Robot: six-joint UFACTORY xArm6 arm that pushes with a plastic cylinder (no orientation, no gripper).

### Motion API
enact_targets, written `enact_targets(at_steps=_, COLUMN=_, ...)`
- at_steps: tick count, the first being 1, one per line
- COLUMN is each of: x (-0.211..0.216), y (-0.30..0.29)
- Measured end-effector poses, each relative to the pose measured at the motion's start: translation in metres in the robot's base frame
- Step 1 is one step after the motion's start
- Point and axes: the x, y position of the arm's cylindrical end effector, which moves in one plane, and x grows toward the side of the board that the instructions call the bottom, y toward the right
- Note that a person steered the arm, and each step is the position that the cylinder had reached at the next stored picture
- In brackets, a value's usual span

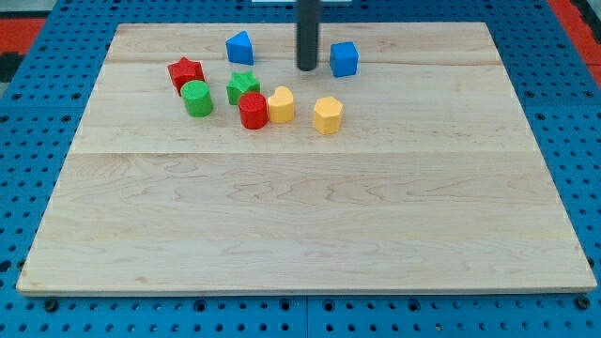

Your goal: Slightly move the blue triangle to the left of the board

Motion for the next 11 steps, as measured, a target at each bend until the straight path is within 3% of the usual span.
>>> enact_targets(at_steps=1, x=-0.014, y=0.004)
enact_targets(at_steps=2, x=-0.058, y=0.003)
enact_targets(at_steps=3, x=-0.084, y=-0.024)
enact_targets(at_steps=4, x=-0.055, y=-0.041)
enact_targets(at_steps=5, x=-0.019, y=0.014)
enact_targets(at_steps=6, x=-0.045, y=0.034)
enact_targets(at_steps=7, x=-0.085, y=0.01)
enact_targets(at_steps=8, x=-0.085, y=-0.057)
enact_targets(at_steps=9, x=-0.076, y=-0.075)
enact_targets(at_steps=10, x=-0.052, y=-0.038)
enact_targets(at_steps=11, x=-0.032, y=-0.045)
